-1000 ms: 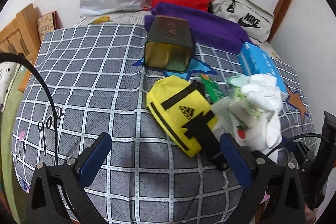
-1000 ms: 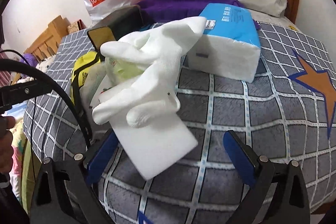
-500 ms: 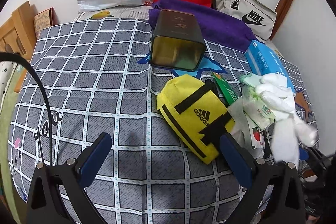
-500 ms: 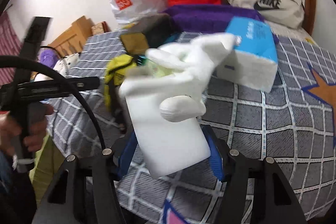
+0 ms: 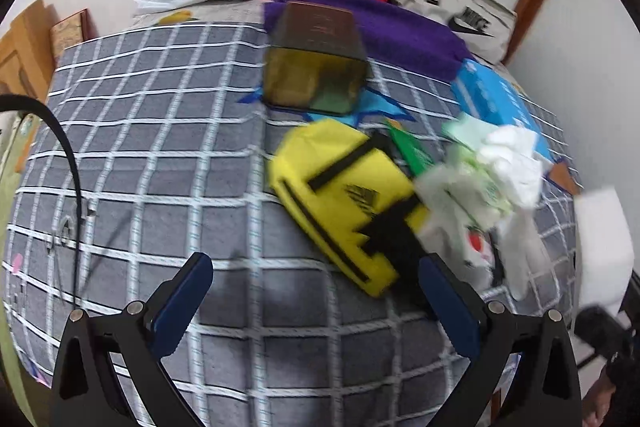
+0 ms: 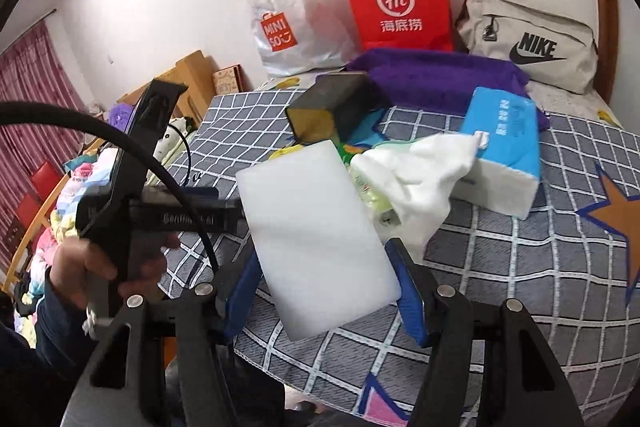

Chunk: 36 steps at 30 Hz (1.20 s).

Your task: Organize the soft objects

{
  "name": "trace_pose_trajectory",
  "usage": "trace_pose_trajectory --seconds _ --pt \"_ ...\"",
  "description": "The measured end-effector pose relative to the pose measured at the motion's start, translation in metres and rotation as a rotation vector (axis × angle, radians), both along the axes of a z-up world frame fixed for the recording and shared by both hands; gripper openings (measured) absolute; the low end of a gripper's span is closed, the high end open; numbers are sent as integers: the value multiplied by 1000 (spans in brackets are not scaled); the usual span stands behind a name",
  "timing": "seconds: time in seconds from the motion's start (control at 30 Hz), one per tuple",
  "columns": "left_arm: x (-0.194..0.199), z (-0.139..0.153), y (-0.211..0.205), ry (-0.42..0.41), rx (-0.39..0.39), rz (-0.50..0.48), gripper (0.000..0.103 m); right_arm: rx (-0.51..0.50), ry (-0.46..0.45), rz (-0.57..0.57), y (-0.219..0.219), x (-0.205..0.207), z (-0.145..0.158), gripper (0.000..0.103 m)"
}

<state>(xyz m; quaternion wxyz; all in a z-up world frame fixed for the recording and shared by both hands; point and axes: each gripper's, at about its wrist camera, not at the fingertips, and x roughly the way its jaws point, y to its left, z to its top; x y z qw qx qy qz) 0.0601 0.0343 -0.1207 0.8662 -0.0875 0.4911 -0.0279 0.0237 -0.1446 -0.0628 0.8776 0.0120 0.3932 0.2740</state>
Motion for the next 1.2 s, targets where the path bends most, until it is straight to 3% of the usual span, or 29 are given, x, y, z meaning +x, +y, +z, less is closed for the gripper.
trace_pose_trajectory --seconds 0.33,0.57,0.6,0.7,0.9,1.2 --pt "3 -20 -23 75 -78 69 103 -1 0 -97 -29 0 -2 61" --pt "6 -21 -25 39 -90 107 103 7 -1 -116 -38 -6 -5 61" --pt "6 -20 -26 32 -89 104 100 9 4 -119 -39 -6 -6 61" --pt "5 -17 -27 17 -76 81 78 9 5 -128 -40 -6 -7 61" --pt "1 -13 -14 19 -101 39 54 9 17 -131 -41 -5 -10 61" --pt "-3 -7 1 8 -181 -8 35 5 32 -118 -33 -5 -15 62"
